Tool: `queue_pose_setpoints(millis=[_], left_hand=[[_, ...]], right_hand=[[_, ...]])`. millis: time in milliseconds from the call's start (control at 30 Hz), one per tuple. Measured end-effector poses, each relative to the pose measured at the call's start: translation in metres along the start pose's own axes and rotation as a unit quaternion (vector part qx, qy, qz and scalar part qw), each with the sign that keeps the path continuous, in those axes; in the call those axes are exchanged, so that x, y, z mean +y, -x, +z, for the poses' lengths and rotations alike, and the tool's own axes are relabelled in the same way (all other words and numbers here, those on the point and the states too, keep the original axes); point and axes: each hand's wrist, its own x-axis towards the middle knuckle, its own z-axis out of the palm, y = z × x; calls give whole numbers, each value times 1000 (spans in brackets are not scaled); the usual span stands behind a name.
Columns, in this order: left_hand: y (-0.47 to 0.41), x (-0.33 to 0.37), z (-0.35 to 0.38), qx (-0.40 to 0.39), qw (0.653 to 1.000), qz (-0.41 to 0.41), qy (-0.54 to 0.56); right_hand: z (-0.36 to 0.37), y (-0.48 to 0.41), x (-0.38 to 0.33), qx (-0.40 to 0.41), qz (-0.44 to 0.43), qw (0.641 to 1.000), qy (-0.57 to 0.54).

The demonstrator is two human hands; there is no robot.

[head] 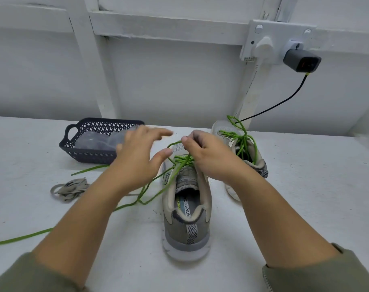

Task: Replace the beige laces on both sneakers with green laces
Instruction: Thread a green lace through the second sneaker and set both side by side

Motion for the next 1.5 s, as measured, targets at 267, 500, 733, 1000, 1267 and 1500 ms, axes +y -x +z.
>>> queue_pose_setpoints(millis=[267,500,733,1000,1267,1500], left_hand=[[-24,-19,19,9,962,-237,-137],[-18,-13,23,84,984,103,-116],[-15,-19,16,30,974,-90,-204],[-13,-34,6,96,963,-130,-215],[-9,-13,-1,-27,995,4,-101],[-10,-26,-6,43,988,-86,-119]], right_hand=[[-12,6,-2,-57,-11,995,-77],[-16,2,0,-51,-26,998,-7],[-23,6,-1,-41,-45,998,1],[-28,7,-1,-39,-38,999,4],[-23,5,-5,-46,-37,998,25],[-31,7,3,-44,-30,998,33]])
